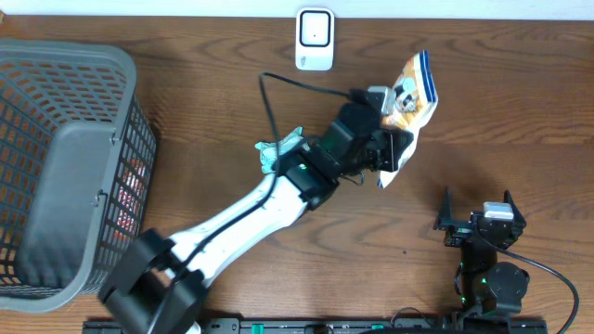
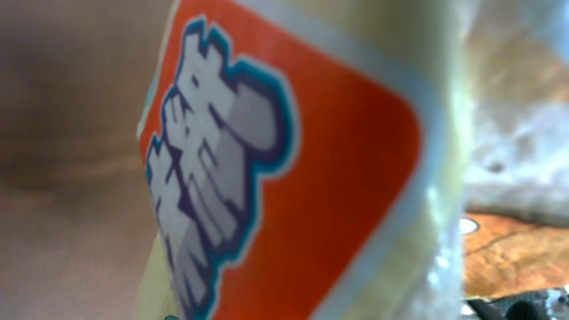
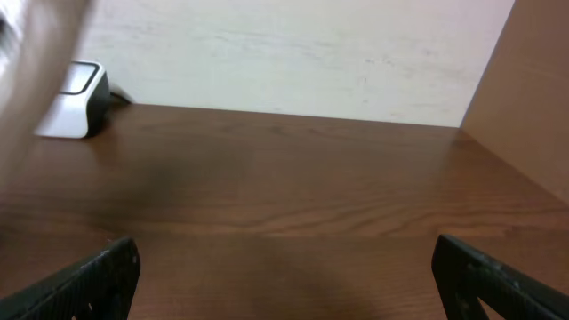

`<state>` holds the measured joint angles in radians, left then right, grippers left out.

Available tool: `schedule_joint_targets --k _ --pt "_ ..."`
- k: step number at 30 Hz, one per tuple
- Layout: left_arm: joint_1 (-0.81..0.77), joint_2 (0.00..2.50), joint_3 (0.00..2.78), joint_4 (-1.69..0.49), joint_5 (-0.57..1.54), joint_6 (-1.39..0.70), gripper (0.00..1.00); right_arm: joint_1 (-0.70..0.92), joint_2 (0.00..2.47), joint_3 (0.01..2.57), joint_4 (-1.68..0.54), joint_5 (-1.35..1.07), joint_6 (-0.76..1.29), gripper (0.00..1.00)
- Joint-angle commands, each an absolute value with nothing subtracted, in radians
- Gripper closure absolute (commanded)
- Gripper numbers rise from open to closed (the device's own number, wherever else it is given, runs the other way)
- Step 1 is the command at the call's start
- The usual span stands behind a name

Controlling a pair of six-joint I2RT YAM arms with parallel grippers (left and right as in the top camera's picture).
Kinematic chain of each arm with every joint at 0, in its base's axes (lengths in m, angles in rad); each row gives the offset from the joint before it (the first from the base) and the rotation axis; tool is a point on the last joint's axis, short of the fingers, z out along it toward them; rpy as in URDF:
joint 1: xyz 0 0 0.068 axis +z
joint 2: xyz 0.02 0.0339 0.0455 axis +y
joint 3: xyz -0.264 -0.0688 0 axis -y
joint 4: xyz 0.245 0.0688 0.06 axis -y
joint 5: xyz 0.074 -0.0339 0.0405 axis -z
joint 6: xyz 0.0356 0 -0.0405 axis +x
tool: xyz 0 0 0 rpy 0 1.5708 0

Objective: Scan the item barcode
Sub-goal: 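Lift the snack bag with the left gripper toward the scanner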

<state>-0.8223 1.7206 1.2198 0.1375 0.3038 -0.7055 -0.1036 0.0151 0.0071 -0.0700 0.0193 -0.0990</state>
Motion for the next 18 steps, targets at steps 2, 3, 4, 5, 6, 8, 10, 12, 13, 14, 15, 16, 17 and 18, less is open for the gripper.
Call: schedule_joint_targets --k 2,3,4,5,6,8,10,12,13,14,15,16,17,18 --pt "-0.861 1.768 1.230 0.144 0.278 -0.772 0.93 -0.110 0.011 0.006 -0.073 0.024 -0.110 0.01" --pt "-0.872 1.779 1.230 0.130 0.271 -0.773 0.93 -0.110 0.011 0.006 -0.073 0.024 -0.110 0.01" --pt "-0.878 1.786 1.230 0.117 0.264 -0.773 0.92 -0.110 0.011 0.006 -0.073 0.024 -0.110 0.01" --pt "-0.887 1.793 1.230 0.097 0.248 -0.773 0.93 -0.110 0.011 0.006 -0.073 0.024 -0.110 0.01" --pt "-0.896 1.798 1.229 0.068 0.225 -0.773 0.93 -0.110 0.011 0.006 -0.073 0.024 -0.110 0.01" --pt "-0.918 1.807 1.229 -0.009 0.157 -0.773 0.92 -0.110 0.011 0.006 -0.073 0.024 -0.110 0.01" --pt "-0.936 1.809 1.228 -0.072 0.101 -0.772 0.92 -0.110 0.011 0.006 -0.073 0.024 -0.110 0.01" --pt "-0.955 1.809 1.228 -0.120 0.051 -0.772 0.92 -0.110 0.011 0.006 -0.073 0.024 -0.110 0.01" --pt "-0.961 1.809 1.228 -0.133 0.029 -0.772 0.92 -0.110 0.011 0.006 -0.073 0.024 -0.110 0.01" --pt "-0.967 1.810 1.228 -0.142 0.008 -0.772 0.92 -0.110 0.011 0.006 -0.073 0.024 -0.110 0.01" --pt "-0.971 1.810 1.228 -0.149 -0.012 -0.772 0.92 -0.110 0.011 0.006 -0.073 0.024 -0.110 0.01" --pt "-0.974 1.810 1.228 -0.152 -0.030 -0.772 0.92 -0.110 0.011 0.006 -0.073 0.024 -0.110 0.01" --pt "-0.975 1.810 1.228 -0.155 -0.047 -0.772 0.92 -0.110 0.011 0.006 -0.073 0.024 -0.110 0.01" --pt "-0.975 1.811 1.224 -0.157 -0.074 -0.771 0.92 -0.110 0.011 0.006 -0.073 0.024 -0.110 0.01"
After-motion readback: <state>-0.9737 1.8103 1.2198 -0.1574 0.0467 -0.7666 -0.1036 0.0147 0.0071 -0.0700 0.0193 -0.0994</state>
